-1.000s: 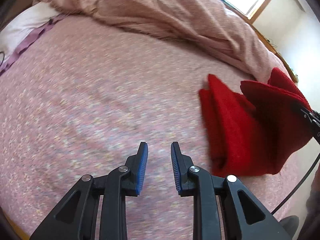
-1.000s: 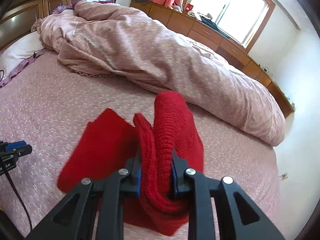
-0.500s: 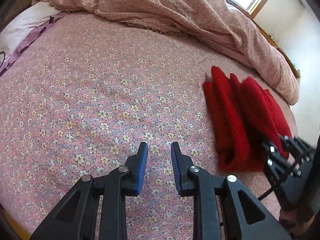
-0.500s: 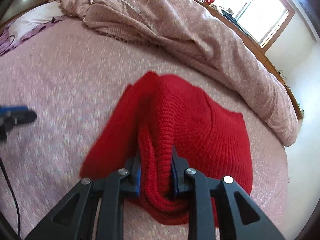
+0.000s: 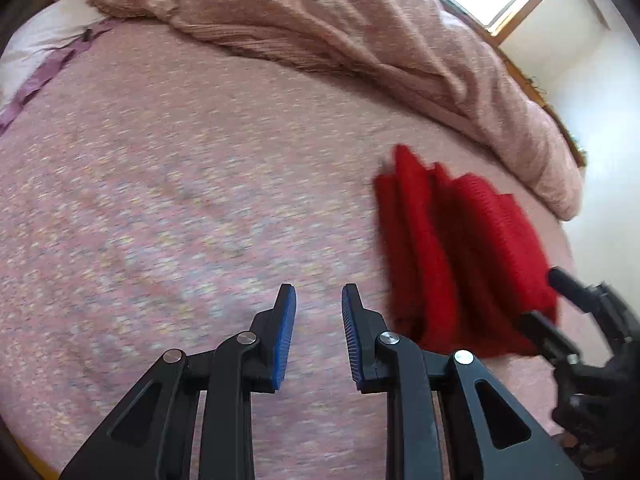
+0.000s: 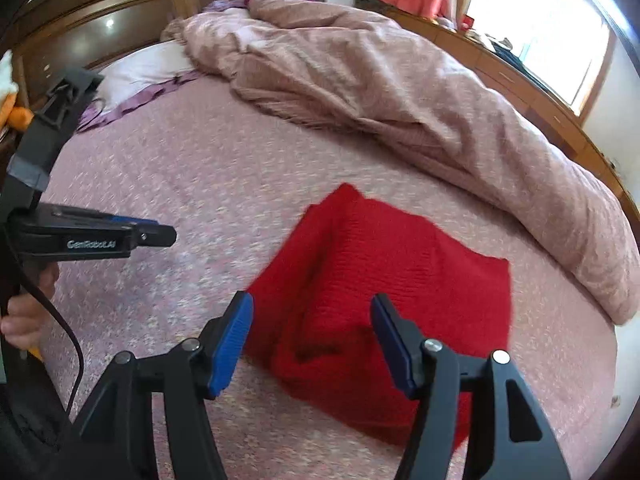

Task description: Fold small clothes

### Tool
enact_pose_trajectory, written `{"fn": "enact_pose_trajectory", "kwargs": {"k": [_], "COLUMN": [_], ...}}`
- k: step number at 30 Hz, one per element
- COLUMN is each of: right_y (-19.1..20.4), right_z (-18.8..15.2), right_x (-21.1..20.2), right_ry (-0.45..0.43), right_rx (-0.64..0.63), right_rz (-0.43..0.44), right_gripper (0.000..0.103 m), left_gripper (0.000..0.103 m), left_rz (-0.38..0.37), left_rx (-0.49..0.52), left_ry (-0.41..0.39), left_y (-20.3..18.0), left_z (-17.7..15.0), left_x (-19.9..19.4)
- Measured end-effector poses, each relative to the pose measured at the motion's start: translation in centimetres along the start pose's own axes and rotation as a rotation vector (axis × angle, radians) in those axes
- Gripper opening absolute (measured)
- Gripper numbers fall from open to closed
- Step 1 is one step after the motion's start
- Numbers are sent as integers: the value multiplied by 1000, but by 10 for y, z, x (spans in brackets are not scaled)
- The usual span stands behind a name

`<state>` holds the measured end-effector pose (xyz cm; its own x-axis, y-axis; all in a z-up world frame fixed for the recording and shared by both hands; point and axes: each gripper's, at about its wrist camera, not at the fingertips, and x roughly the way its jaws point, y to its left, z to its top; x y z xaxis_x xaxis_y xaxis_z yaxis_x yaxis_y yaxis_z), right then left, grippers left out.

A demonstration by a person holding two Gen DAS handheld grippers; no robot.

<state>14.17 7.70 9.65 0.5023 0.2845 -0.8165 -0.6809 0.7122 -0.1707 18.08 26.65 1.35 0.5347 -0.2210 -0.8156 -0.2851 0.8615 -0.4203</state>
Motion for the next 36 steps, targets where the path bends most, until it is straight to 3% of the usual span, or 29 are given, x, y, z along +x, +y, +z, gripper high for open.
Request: {"fn": "enact_pose_trajectory", "kwargs": {"k": [4, 8, 11, 13, 17, 20, 22, 23, 25, 29, 32, 34, 36], "right_y": [-37, -87, -115, -139, -171, -188, -197, -200, -201, -196, -199, -197, -191], "right_z": [-19, -52, -71, -86, -113, -147, -161, -161, -159, -156, -158, -158, -158], "right_x": [-6, -21, -30, -33, -24, -17, -5, 1, 0, 3, 8, 11, 15], "right_ry": [-14, -96, -140, -155, -139, -176, -117, -71, -99, -107, -94, -94, -80], "right_rx": [131, 296, 362, 406, 432, 431, 462, 461, 422, 353, 378, 394, 388], "right_rz": [20, 148, 137, 145, 127, 96, 92, 108, 126, 81, 84, 103, 98], "right_gripper": [65, 67, 68, 68, 68, 68, 68, 68, 67, 67, 67, 67, 67], "left_gripper": [31, 51, 54, 55, 61, 67, 65, 46, 18, 14, 14, 15, 18], "left_rz": [-111, -257, -319, -294, -160, -167, -202, -223, -254, -303, -334, -263, -170], "left_rx": [10, -6, -49, -58, -26, -30, -56, -76, -86, -24, 32, 95, 142], "left_ry": [7, 60, 109, 136, 129, 134, 120, 103, 88, -7, -70, -84, -47], "left_y": [-33, -67, -79, -87, -100, -108, -112, -113, -118, -129, -130, -128, -119], "left_z": [11, 18, 20, 20, 23, 25, 28, 31, 36, 45, 52, 58, 62], "left_x": [4, 21, 40, 54, 73, 87, 94, 95, 97, 74, 42, 32, 39]}}
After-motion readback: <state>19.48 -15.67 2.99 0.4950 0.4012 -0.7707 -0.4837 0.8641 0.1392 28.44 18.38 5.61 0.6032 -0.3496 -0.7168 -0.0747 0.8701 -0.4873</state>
